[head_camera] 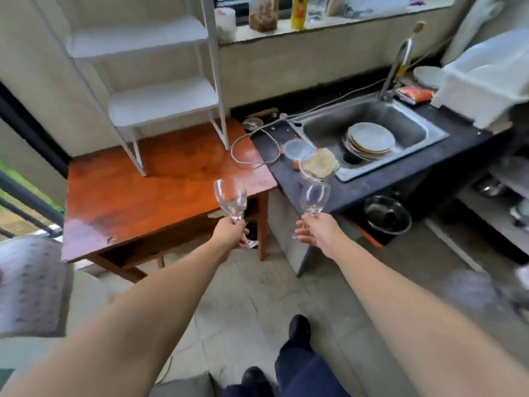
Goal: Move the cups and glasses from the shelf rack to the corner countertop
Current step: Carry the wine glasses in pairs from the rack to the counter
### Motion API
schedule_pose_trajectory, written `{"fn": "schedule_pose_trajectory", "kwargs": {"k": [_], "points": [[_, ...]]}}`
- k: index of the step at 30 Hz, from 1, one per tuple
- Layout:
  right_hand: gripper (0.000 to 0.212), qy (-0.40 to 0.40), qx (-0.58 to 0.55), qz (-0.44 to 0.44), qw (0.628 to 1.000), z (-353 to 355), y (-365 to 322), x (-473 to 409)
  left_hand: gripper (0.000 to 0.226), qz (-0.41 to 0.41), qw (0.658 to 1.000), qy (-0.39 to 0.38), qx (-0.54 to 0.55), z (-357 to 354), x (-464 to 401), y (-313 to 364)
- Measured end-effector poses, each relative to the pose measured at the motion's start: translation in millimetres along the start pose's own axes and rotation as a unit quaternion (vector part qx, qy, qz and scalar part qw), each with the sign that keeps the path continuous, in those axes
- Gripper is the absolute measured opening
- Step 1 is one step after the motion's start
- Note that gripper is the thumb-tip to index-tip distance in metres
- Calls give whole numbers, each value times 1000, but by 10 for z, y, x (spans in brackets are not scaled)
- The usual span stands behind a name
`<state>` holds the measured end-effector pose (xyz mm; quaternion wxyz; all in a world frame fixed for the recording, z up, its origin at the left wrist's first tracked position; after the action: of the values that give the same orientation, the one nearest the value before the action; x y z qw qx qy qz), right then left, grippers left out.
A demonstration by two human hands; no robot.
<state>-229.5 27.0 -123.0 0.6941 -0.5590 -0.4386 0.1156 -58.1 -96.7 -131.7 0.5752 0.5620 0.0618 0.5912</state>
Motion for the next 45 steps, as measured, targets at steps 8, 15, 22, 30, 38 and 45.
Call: {"fn": "schedule_pose_trajectory", "kwargs": {"k": [8,15,22,30,38,45], "points": [[8,178,-78,-29,980,1612,529,795,34,-57,979,-154,-124,-1625,619,138],[12,268,-113,-25,956,3024,922,1477,21,-89,953,-238,-167,-3059,1465,302],[6,352,-135,-34,926,4603,1284,2292,34,-129,917,-292,-238,-4710,2346,296],[4,447,-174,-54,876,5906,1550,2900,20,-151,862,-394,-282,-6187,3186,397],[16,489,-196,-58,848,6781,1507,2684,15,-187,835,-414,-310,-7232,3086,951],[15,527,-239,-38,815,7630,1154,2365,21,-235,788,-450,-349,-8213,3097,1797]]}}
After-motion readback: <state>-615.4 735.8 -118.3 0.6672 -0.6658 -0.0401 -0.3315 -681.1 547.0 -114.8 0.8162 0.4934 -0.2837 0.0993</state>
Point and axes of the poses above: each hand's wrist, its own x-axis away from the middle knuckle, its own z-axis out of the back of the hand, y = z × x, the point moved 4 cm from there along -x, towards the middle knuckle, and after that the axes turned 6 degrees about z, right-handed, at the moved point
